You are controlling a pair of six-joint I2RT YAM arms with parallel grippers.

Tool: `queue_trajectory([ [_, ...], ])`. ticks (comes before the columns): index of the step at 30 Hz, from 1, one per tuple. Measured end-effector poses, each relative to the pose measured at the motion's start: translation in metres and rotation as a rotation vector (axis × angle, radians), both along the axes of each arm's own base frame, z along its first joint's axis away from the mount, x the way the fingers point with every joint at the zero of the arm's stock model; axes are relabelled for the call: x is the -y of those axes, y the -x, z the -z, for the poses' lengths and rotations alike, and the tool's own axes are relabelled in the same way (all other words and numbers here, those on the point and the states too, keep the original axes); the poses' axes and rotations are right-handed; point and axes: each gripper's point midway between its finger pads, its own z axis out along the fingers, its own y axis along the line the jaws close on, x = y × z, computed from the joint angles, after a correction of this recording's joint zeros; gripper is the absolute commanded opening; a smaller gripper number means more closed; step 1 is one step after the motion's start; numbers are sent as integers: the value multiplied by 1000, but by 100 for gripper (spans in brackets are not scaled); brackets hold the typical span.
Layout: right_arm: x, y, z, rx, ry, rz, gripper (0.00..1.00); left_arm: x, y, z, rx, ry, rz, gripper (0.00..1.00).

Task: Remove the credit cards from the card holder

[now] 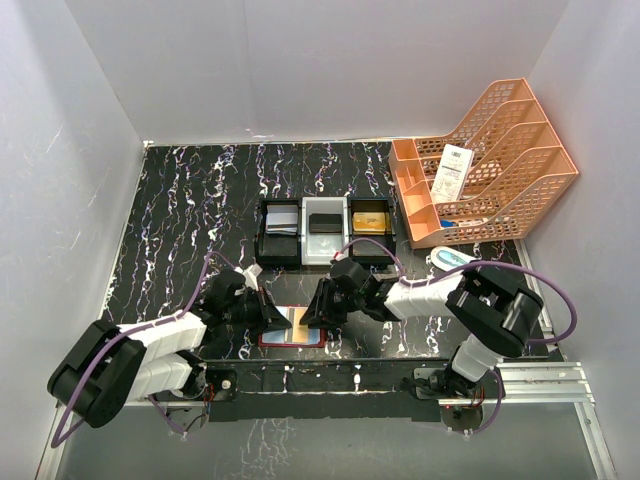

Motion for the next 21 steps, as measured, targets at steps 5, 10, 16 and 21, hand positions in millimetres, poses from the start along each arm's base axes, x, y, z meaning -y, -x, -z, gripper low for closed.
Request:
queue_trajectory([
  [5,3,-2,0,-19,-12,11,30,1,0,-1,-3,7,-3,0],
  [10,14,-17,-3,-10,56,62,33,3,0,-12,27,29,4,0],
  [16,35,-33,-19,75,136,97,35,2,0,-22,57,43,5,0],
  [21,44,-35,-25,99,148,101,36,9,-1,-31,44,94,1,0],
])
